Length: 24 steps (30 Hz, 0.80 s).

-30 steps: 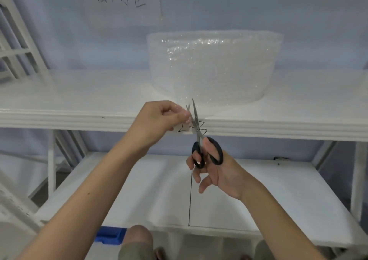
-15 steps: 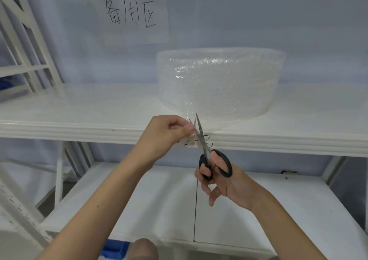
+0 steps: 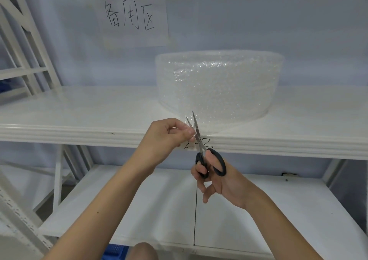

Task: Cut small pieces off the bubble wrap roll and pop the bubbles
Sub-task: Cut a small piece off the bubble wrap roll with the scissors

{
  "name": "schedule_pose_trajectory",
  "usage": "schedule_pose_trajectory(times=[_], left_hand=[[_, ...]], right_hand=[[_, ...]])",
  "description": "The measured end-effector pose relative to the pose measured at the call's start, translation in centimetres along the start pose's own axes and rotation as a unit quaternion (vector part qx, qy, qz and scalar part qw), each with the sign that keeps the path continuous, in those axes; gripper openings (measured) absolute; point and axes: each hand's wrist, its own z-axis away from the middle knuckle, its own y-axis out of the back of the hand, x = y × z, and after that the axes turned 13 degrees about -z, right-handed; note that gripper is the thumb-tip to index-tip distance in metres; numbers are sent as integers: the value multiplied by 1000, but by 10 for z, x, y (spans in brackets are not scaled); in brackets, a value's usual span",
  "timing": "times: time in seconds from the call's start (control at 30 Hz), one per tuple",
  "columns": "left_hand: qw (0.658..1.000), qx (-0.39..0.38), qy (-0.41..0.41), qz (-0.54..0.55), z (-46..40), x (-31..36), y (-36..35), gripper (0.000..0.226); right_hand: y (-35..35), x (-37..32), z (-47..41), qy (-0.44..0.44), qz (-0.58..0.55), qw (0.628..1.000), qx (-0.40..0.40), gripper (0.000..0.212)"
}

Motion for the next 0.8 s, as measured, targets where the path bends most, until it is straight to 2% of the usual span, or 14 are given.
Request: schedule_pose_trajectory(times=[0.13,0.4,0.63,0.8], left_hand=[[1000,-6,-3,6,-1,-1,2,11],[999,-32,2,-13,1,-2,5,9],[998,-48,-5,-26,1,-3,6,9],[998,-53,-8,-26,1,-6,7,10]], right_hand=[[-2,3,-3,26,4,1000,12,45],[-1,3,-3,27,-6,1000,13,60],[-6,-9,-6,31,29,998,38,41],[-10,-16,-10,34,38,998,45,41]])
